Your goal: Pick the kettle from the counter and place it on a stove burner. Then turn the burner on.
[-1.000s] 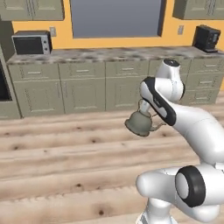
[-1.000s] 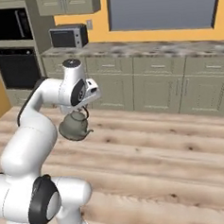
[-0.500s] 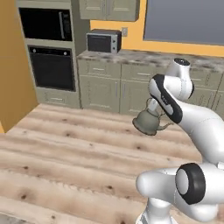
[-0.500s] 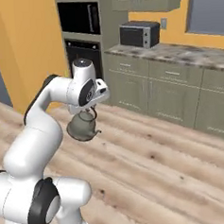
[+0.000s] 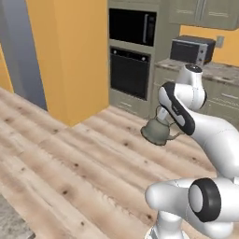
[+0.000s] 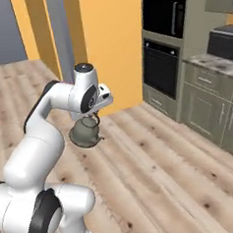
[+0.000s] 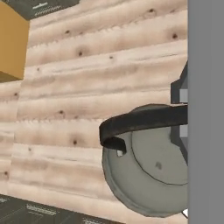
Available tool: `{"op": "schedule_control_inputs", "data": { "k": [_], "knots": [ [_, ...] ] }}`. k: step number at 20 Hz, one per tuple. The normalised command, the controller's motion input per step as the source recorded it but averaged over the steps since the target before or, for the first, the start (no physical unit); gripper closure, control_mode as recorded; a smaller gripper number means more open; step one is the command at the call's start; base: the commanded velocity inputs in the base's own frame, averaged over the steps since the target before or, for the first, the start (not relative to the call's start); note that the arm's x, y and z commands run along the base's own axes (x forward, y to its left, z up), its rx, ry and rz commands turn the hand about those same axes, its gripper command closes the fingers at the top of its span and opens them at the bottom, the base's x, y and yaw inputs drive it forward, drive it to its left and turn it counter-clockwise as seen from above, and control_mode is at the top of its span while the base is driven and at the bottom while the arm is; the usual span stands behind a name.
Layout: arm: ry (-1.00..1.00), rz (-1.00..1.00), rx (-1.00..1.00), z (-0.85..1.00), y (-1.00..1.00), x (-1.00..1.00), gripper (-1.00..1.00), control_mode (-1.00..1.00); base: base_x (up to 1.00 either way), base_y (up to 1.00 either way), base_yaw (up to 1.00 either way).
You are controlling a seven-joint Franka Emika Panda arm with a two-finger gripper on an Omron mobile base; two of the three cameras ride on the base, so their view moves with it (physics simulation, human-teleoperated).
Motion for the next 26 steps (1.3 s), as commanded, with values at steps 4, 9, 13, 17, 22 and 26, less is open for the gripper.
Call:
{"op": "schedule_control_inputs", "data": {
  "k": [4,9,13,17,22,26],
  "knots": [
    [0.00,0.00,0.00,0.00,0.00,0.00,1.00,1.00,0.92,-0.37,0.60],
    [0.00,0.00,0.00,0.00,0.00,0.00,1.00,1.00,1.00,-0.12,0.28],
    [0.00,0.00,0.00,0.00,0.00,0.00,1.00,1.00,1.00,0.13,0.12],
    [0.00,0.00,0.00,0.00,0.00,0.00,1.00,1.00,1.00,0.39,0.05],
    [0.00,0.00,0.00,0.00,0.00,0.00,1.00,1.00,1.00,0.47,0.07],
    [0.00,0.00,0.00,0.00,0.00,0.00,1.00,1.00,1.00,0.48,0.07]
  ]
}}
